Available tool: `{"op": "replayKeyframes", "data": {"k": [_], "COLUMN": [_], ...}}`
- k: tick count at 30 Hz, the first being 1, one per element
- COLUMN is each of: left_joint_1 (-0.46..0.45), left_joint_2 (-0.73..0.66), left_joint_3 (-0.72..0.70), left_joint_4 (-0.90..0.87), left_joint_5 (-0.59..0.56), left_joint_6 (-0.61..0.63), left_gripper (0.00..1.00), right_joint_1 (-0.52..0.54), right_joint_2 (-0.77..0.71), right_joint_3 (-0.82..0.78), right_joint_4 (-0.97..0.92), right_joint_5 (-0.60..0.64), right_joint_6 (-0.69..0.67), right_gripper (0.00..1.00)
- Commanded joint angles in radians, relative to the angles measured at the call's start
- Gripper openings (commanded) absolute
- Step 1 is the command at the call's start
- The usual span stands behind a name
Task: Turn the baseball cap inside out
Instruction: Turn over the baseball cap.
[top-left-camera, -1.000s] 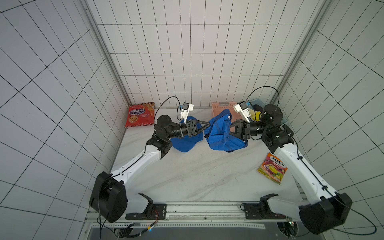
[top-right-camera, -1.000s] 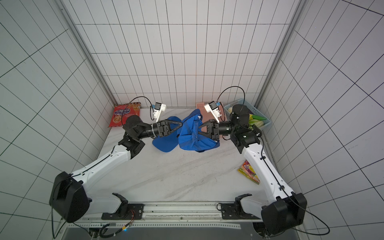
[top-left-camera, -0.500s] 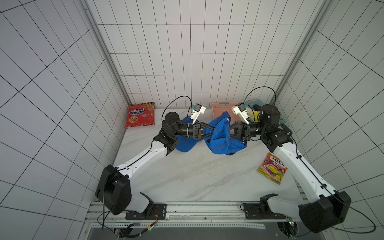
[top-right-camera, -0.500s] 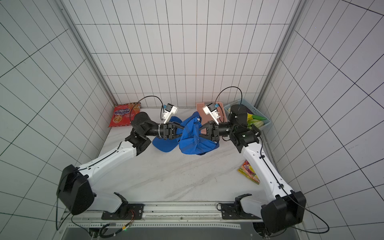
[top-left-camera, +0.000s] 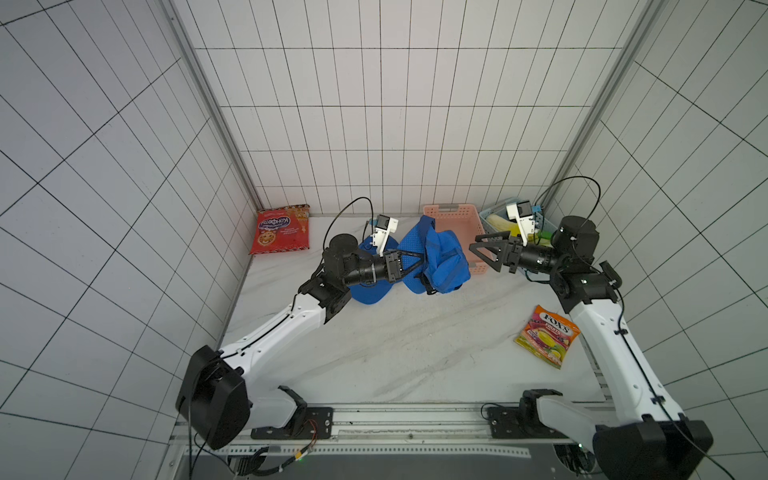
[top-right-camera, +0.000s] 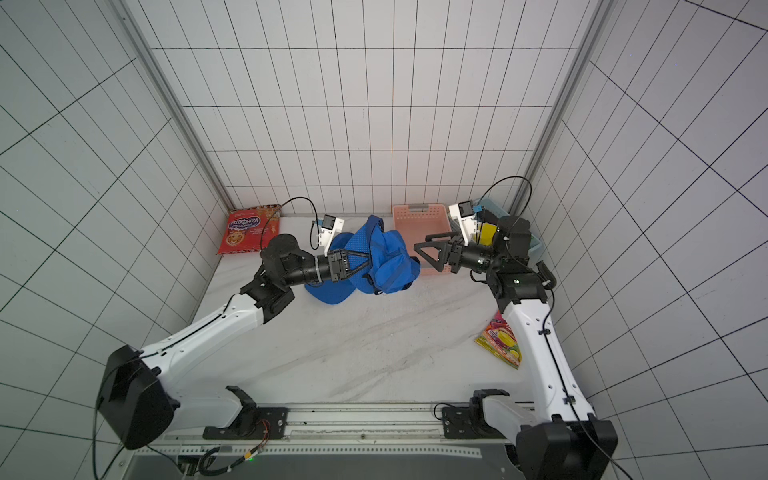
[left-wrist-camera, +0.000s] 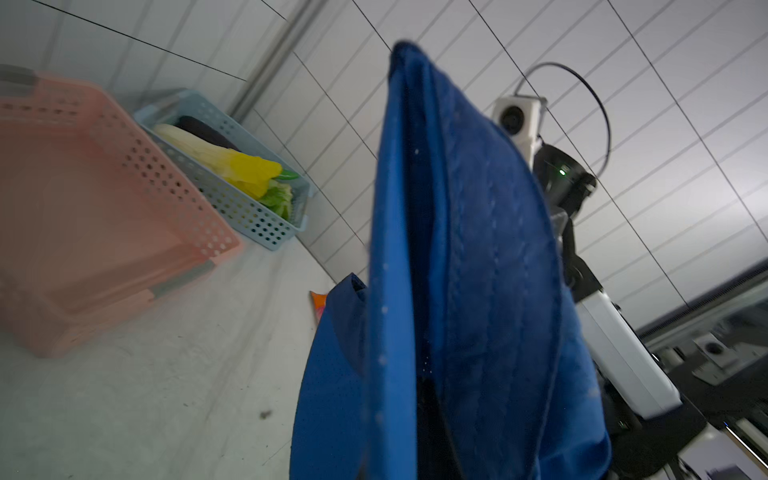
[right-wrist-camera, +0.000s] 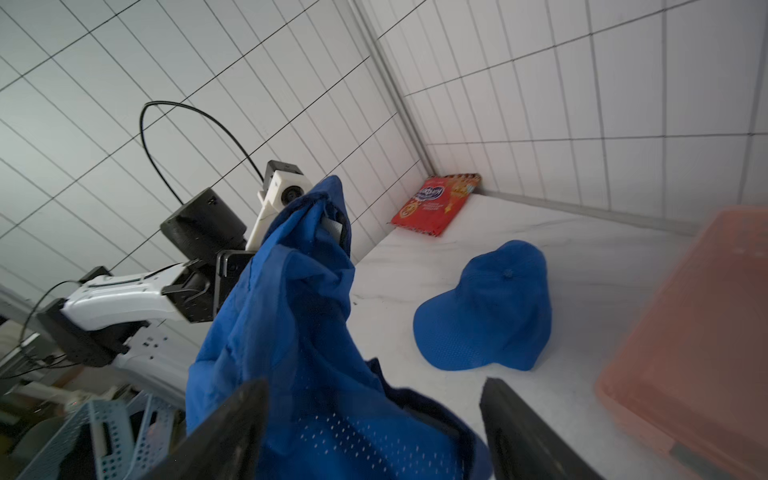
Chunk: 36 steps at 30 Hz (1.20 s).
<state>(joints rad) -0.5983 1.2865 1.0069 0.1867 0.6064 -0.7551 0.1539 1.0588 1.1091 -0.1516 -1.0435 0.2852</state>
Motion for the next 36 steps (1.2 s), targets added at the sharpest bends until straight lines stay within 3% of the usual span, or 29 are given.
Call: {"op": "replayKeyframes", "data": {"k": [1,4,9,14,17,21,29,36], "left_joint_1": [-0.023,-0.018,-0.029,-0.030,-0.036,-0.047,-0.067,-0.075], "left_joint_2": [-0.059,-0.060,-0.023,0.009,0.016,0.014,-0.022,-0.075], "left_joint_3": [0.004,-0.013,0.014,0.015,0.015,0.015,0.011,0.016], "left_joint_4": [-0.224,-0.205,-0.189,-0.129,-0.107,-0.094,-0.092,-0.115], "left_joint_5": [-0.446,-0.486,-0.426,-0.374,-0.359,-0.356,-0.356,-0.312], "left_joint_6": [0.082,0.021,-0.050,-0.156,-0.202,-0.238,-0.220,-0.094], "left_gripper": [0.00,0.00,0.00,0.00,0.00,0.00,0.00,0.00], "right_joint_1": [0.012,0.110,0.403,0.692,0.804,0.861,0.865,0.809], "right_joint_2": [-0.099,-0.181,-0.289,-0.247,-0.184,-0.092,0.031,0.052], "right_joint_3": [-0.063,-0.129,-0.241,-0.276,-0.301,-0.303,-0.330,-0.307], "right_joint_4": [0.055,0.094,0.142,0.218,0.318,0.394,0.628,0.706], "right_joint_5": [0.234,0.379,0.760,1.078,1.235,1.332,1.533,1.583], "right_joint_6": [-0.101,-0.217,-0.573,-0.855,-1.033,-1.186,-1.356,-1.362], "right_gripper": [0.89,0.91,0.91,0.95,0.95,0.96,0.98,0.98]}}
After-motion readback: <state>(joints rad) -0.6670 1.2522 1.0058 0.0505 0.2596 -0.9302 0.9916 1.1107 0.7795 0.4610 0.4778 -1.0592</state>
